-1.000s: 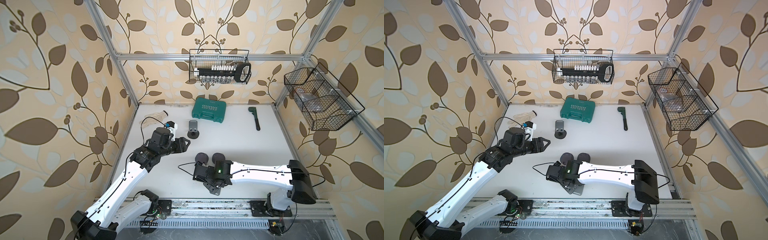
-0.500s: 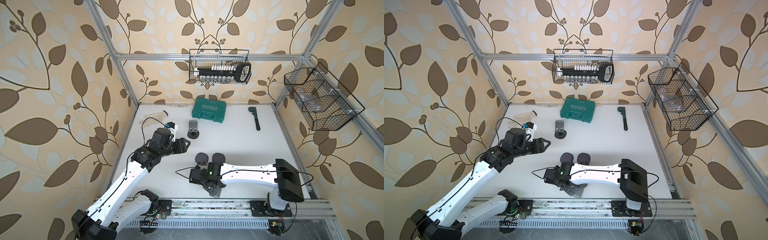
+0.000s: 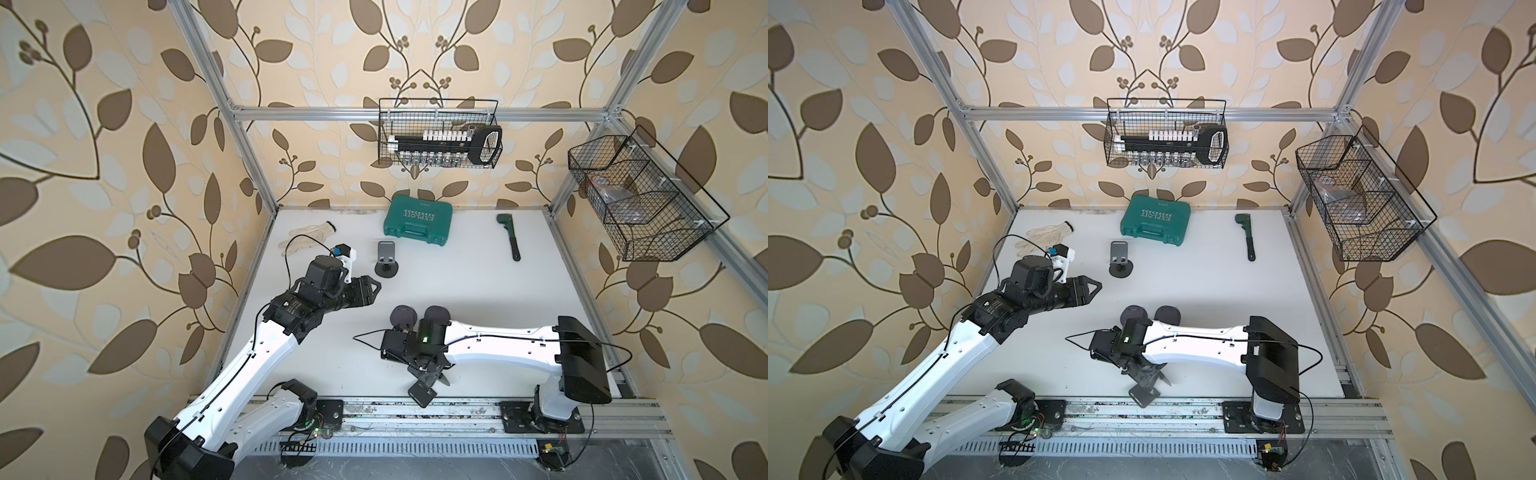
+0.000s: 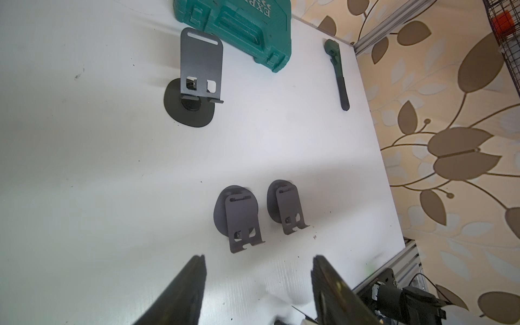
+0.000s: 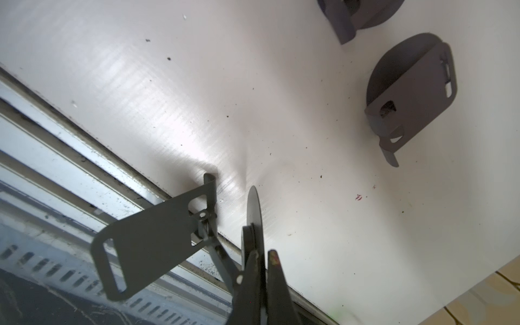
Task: Open the phone stand
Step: Adjust the phone stand at the center of the board, then pick up the phone stand at the center of the board.
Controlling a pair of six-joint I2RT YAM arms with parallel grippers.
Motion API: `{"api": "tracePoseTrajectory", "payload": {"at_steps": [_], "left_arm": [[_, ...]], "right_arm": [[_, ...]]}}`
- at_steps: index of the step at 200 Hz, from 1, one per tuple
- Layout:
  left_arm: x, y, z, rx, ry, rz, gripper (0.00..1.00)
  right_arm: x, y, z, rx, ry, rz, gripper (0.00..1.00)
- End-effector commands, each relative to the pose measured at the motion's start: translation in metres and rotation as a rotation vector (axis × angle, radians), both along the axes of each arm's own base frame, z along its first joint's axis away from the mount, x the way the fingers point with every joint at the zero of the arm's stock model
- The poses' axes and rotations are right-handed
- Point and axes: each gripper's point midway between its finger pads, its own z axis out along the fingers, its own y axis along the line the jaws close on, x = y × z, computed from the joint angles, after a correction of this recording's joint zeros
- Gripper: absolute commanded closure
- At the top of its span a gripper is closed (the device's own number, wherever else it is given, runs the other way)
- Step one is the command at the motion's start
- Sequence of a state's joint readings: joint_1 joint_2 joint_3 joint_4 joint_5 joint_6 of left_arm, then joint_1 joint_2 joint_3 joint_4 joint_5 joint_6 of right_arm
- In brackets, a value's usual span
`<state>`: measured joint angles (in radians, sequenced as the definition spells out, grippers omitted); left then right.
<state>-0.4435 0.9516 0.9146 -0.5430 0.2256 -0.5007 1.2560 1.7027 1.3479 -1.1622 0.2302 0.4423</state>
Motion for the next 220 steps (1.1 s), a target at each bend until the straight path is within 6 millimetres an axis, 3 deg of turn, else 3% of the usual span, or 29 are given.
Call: {"api": "tracePoseTrajectory", "payload": {"at_steps": [1,26,55,65,73,96,112,127,159,193,220], "left_arm": [[0.004,0.004,0.017,-0.007,-0.072,0.006,0.38],[0.0,-0.001,0.024,-0.023,-0.114,-0.041,0.38],[-0.001,-0.005,0.024,-0.037,-0.119,-0.064,0.38],[0.0,-0.006,0.02,-0.039,-0.108,-0.062,0.38],[0.0,-0.007,0.018,-0.041,-0.101,-0.065,0.38],[0.001,-0.012,0.014,-0.055,-0.087,-0.081,0.38],[-0.007,-0.026,0.012,-0.112,-0.081,-0.167,0.39],[-0.026,-0.049,0.011,-0.222,-0.073,-0.32,0.41],[-0.069,-0.085,-0.023,-0.316,-0.009,-0.472,0.34],[-0.086,-0.109,-0.054,-0.357,0.016,-0.399,0.33],[-0.105,-0.118,-0.079,-0.235,-0.052,-0.373,0.33]], "right_arm": [[0.009,-0.012,0.024,0.128,0.034,-0.048,1.0],[0.018,-0.018,0.039,0.377,0.12,-0.124,1.0],[0.022,-0.027,0.046,0.477,0.151,-0.165,1.0],[0.021,-0.029,0.044,0.498,0.163,-0.18,0.83],[0.018,-0.028,0.042,0.526,0.17,-0.182,0.74],[0.009,-0.024,0.037,0.634,0.172,-0.179,0.58],[0.014,-0.032,0.032,0.657,0.118,-0.212,0.48],[0.017,-0.037,0.034,0.693,0.095,-0.235,0.47],[0.035,-0.047,0.05,0.828,0.029,-0.305,0.47],[0.065,-0.066,0.042,0.892,0.015,-0.497,0.51],[0.083,-0.076,0.027,0.907,0.035,-0.634,0.54]]}}
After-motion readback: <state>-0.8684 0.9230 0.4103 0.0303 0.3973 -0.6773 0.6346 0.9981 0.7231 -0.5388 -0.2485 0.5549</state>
